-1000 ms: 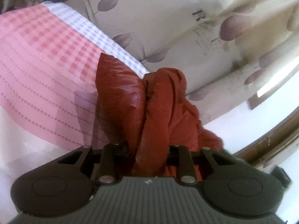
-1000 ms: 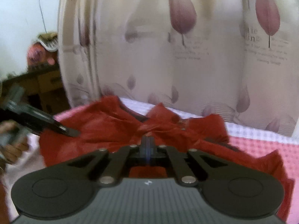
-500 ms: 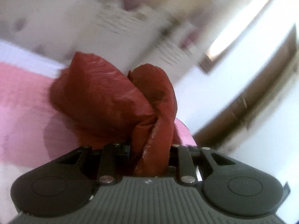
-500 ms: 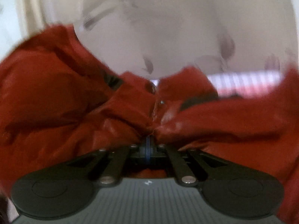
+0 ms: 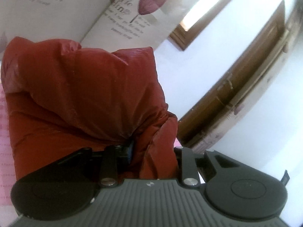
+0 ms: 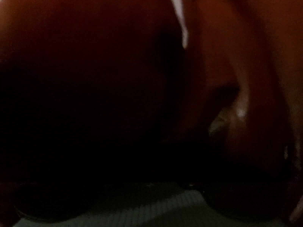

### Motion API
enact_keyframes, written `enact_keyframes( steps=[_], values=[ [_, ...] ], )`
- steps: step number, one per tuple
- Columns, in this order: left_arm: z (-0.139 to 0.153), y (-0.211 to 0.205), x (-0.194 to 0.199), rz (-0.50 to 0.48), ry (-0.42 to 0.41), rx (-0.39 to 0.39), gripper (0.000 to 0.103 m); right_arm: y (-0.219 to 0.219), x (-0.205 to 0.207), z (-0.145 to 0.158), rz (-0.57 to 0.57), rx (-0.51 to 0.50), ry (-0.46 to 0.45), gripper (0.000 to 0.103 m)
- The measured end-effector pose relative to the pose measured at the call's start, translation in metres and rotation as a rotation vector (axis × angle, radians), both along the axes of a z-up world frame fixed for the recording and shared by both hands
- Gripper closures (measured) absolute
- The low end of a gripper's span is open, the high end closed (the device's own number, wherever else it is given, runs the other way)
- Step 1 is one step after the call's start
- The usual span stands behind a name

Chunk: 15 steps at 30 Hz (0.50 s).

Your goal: Fold large clothes

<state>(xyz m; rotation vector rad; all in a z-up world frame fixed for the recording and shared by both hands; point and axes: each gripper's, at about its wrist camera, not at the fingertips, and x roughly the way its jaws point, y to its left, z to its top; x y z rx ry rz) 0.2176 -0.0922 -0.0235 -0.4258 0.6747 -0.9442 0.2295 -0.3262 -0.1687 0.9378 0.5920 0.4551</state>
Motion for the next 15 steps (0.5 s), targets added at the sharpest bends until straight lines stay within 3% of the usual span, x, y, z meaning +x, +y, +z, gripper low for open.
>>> enact_keyframes(
  steps=[3,7,10,15],
  values=[
    [-0.002,-0.001,-0.003,0.004,0.006,0.014,0.073,-0.015,-0.039,0.008,-0.004,0.005,-0.026,0.103],
    [-0.002,-0.009,-0.011,-0.005,-0.025,0.009,0.072,-0.045,-0.109,0.033,-0.104,-0.201,-0.169,0.099],
    [-0.004,-0.02,-0.017,-0.031,-0.043,0.009,0.072,-0.077,-0.13,0.027,-0.193,-0.292,-0.142,0.1],
    [-0.007,-0.06,-0.033,-0.088,-0.103,0.08,0.068,-0.11,-0.12,-0.022,-0.173,-0.036,-0.013,0.102]
  ],
)
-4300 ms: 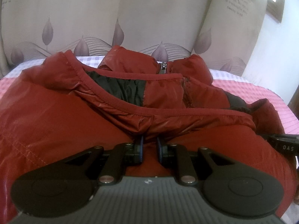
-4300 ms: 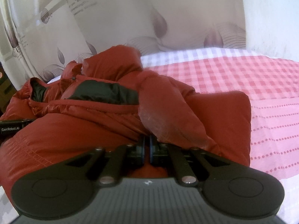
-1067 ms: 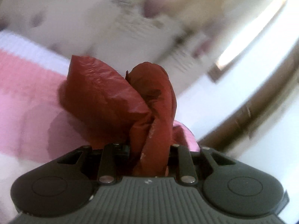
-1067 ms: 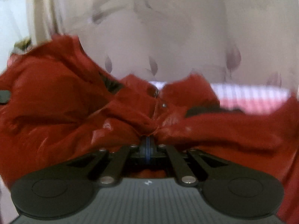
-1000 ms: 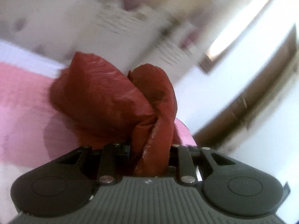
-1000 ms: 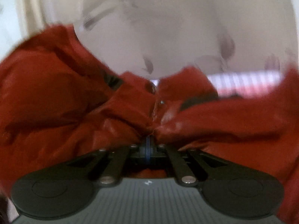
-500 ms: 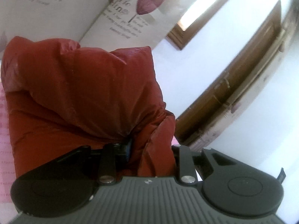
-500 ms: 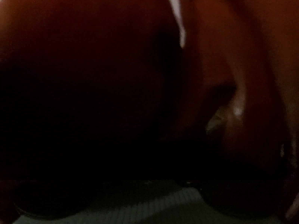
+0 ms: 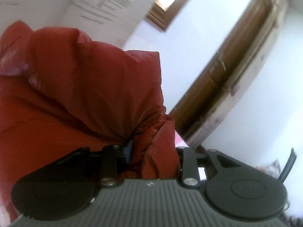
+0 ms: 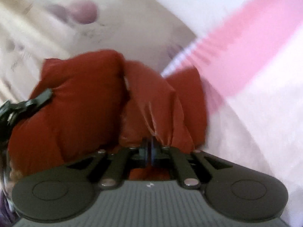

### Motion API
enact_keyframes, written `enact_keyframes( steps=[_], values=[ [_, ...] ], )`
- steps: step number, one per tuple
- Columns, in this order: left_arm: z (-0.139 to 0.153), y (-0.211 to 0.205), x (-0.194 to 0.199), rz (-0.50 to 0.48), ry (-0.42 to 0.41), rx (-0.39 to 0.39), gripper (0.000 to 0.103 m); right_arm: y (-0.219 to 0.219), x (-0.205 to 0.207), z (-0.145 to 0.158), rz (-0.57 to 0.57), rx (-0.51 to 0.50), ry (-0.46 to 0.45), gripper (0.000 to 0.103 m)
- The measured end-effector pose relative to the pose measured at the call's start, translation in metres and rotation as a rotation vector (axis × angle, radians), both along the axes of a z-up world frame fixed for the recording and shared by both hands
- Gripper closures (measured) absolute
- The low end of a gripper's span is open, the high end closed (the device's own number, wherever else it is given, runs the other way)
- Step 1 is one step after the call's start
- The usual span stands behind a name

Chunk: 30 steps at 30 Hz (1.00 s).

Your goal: Fold large clothes

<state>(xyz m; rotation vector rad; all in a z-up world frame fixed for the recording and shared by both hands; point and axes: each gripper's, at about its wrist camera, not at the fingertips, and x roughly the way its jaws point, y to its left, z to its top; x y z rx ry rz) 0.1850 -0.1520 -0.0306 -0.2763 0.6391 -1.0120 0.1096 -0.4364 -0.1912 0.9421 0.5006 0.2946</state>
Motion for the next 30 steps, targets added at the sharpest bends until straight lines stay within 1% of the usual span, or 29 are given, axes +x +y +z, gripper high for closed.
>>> enact_keyframes(
  steps=[3,5,6,8,9,10,11,12,13,15,16,18,19,21,23,25,26,27,28,29,30],
  values=[
    [-0.005,-0.028,-0.008,-0.016,-0.036,0.059,0.065,0.0,0.028,-0.015,0.061,0.099,0.052,0.102],
    [-0.012,-0.042,-0.011,-0.005,-0.071,0.104,0.065,-0.005,0.031,-0.022,0.091,0.158,0.058,0.103],
    [-0.017,-0.047,-0.011,-0.003,-0.088,0.118,0.062,-0.009,0.029,-0.024,0.091,0.181,0.053,0.102],
    [-0.028,-0.057,-0.008,0.013,-0.107,0.135,0.061,-0.017,0.016,-0.03,0.081,0.237,0.033,0.102],
    [-0.032,-0.06,-0.01,0.015,-0.129,0.145,0.059,-0.025,0.005,-0.028,0.066,0.244,0.029,0.101],
    [-0.035,-0.065,-0.013,0.008,-0.162,0.159,0.057,-0.03,-0.005,-0.02,0.036,0.215,0.018,0.1],
    [-0.035,-0.073,-0.016,0.005,-0.188,0.174,0.055,-0.039,-0.016,-0.01,0.003,0.163,-0.006,0.099],
    [-0.036,-0.078,-0.018,0.007,-0.21,0.188,0.052,-0.047,-0.027,0.004,-0.037,0.093,-0.038,0.095],
    [-0.037,-0.084,-0.02,0.009,-0.23,0.201,0.049,-0.061,-0.035,0.024,-0.081,0.016,-0.081,0.094],
    [-0.038,-0.091,-0.022,-0.003,-0.26,0.212,0.043,-0.077,-0.048,0.069,-0.087,-0.068,-0.191,0.094],
    [-0.04,-0.091,-0.024,-0.003,-0.269,0.213,0.041,-0.08,-0.047,0.099,-0.07,-0.13,-0.262,0.094],
    [-0.042,-0.094,-0.026,0.001,-0.281,0.214,0.039,-0.074,-0.04,0.15,-0.004,-0.241,-0.367,0.095],
    [-0.042,-0.093,-0.027,-0.001,-0.288,0.218,0.038,-0.066,-0.029,0.173,0.061,-0.286,-0.403,0.095],
    [-0.043,-0.098,-0.029,0.001,-0.302,0.229,0.037,-0.044,-0.004,0.199,0.165,-0.378,-0.413,0.095],
    [-0.044,-0.106,-0.03,-0.001,-0.306,0.23,0.036,-0.011,0.023,0.21,0.271,-0.522,-0.407,0.095],
    [-0.043,-0.107,-0.029,0.002,-0.315,0.235,0.035,0.021,0.044,0.208,0.374,-0.671,-0.386,0.094],
    [-0.04,-0.112,-0.026,0.001,-0.319,0.236,0.035,0.03,0.05,0.202,0.432,-0.716,-0.385,0.095],
    [-0.041,-0.113,-0.026,-0.002,-0.322,0.233,0.033,0.04,0.058,0.195,0.47,-0.784,-0.371,0.096],
    [-0.041,-0.114,-0.027,-0.003,-0.33,0.231,0.032,0.046,0.065,0.185,0.485,-0.855,-0.338,0.096],
    [-0.041,-0.114,-0.028,-0.005,-0.34,0.232,0.032,0.051,0.074,0.177,0.494,-0.899,-0.295,0.098],
    [-0.042,-0.115,-0.03,-0.012,-0.348,0.23,0.032,0.046,0.079,0.166,0.493,-0.928,-0.257,0.099]
  ],
)
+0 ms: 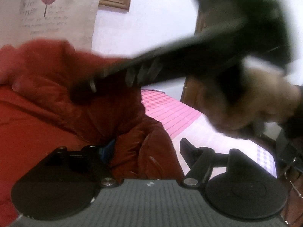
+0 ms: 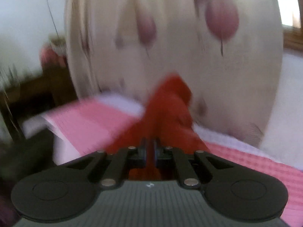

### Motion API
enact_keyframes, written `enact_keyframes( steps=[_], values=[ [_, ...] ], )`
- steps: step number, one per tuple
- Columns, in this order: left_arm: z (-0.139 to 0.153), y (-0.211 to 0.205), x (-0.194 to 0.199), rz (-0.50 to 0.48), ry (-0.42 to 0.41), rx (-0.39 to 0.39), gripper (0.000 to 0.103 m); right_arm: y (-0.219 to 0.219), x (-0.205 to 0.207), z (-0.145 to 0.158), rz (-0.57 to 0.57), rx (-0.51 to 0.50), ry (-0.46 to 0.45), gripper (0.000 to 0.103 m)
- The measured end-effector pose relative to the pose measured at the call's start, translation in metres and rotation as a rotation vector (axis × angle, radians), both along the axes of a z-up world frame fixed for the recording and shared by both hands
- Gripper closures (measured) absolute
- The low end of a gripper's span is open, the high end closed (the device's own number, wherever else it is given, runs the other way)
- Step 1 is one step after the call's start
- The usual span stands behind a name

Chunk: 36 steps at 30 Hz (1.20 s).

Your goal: Fold large clothes

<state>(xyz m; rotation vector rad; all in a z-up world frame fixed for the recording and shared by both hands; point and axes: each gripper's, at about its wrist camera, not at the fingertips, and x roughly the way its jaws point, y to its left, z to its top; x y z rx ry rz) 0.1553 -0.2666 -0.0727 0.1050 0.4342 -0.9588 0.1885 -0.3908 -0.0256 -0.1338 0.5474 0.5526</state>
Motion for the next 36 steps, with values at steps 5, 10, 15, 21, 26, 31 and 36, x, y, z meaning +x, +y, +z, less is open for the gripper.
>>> enact_keyframes(
  steps=[5,10,15,21,26,31,36],
  values=[
    [0.005,0.015,-0.019,-0.031,-0.019,-0.063,0.031,-0.037,-0.004,-0.036,-0.051,0.113,0.092,0.099],
    [0.033,0.065,-0.041,0.022,-0.035,-0.29,0.03,-0.051,0.011,-0.049,-0.116,0.253,0.102,0.099],
    [0.031,0.062,-0.018,0.042,0.003,-0.211,0.063,-0.077,-0.005,-0.065,-0.113,0.446,0.066,0.099],
    [0.003,0.04,-0.003,-0.028,0.051,-0.164,0.07,-0.092,-0.026,-0.074,-0.126,0.486,0.031,0.099],
    [-0.015,0.02,0.003,-0.048,-0.005,-0.066,0.066,-0.101,-0.03,-0.088,-0.179,0.482,0.068,0.099],
    [-0.025,0.019,0.009,-0.052,-0.014,-0.013,0.066,-0.089,-0.023,-0.106,-0.221,0.498,0.124,0.1],
    [-0.028,0.02,0.017,-0.032,0.011,0.004,0.066,-0.087,-0.015,-0.093,-0.219,0.463,0.154,0.099]
  ],
)
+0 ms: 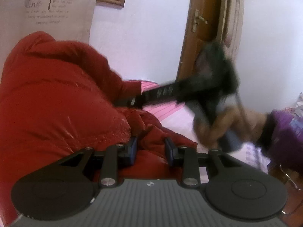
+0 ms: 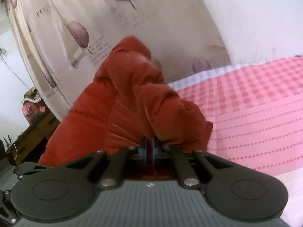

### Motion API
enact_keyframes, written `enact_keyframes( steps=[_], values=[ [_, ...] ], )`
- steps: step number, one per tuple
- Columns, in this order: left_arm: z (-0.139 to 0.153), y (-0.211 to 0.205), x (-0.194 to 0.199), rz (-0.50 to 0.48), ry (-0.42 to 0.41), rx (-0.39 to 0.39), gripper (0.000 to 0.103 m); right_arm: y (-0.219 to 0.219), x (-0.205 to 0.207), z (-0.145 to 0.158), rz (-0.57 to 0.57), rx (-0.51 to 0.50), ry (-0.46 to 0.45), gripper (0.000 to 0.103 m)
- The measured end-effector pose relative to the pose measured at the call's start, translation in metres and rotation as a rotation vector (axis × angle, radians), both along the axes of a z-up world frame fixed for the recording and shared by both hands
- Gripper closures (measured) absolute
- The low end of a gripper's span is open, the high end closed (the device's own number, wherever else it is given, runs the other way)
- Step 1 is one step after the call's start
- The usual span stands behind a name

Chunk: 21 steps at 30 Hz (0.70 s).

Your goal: Fold large clothes

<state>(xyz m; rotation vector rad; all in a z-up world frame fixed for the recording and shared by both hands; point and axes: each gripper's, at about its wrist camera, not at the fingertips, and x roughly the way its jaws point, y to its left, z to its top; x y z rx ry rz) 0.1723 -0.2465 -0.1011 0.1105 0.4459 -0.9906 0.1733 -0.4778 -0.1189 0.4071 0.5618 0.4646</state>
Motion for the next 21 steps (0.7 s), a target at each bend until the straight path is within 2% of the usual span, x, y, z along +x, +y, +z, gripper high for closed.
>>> enact_keyframes(
  steps=[2,4,8,10,13,15,18,21],
  values=[
    [0.0,0.0,0.002,0.008,0.005,-0.003,0.066,0.005,-0.004,0.031,0.006,-0.117,-0.041,0.096],
    [0.0,0.001,0.004,0.012,0.012,-0.016,0.066,0.012,-0.012,0.062,0.039,-0.204,-0.132,0.095],
    [-0.001,0.004,0.001,0.015,0.01,-0.027,0.066,0.036,-0.01,0.118,0.132,-0.273,-0.268,0.095],
    [-0.002,0.005,0.001,0.021,0.015,-0.035,0.066,0.06,0.0,0.135,0.193,-0.313,-0.329,0.095],
    [-0.006,0.007,-0.002,0.036,0.016,-0.047,0.065,0.101,0.034,0.133,0.238,-0.498,-0.323,0.095],
    [-0.009,0.008,-0.006,0.044,0.007,-0.052,0.064,0.113,0.061,0.117,0.247,-0.564,-0.253,0.096],
    [-0.014,0.013,-0.013,0.053,-0.013,-0.072,0.063,0.111,0.092,0.086,0.258,-0.555,-0.13,0.097],
    [-0.017,0.013,-0.012,0.048,-0.019,-0.079,0.063,0.097,0.103,0.067,0.233,-0.457,-0.071,0.098]
  ],
)
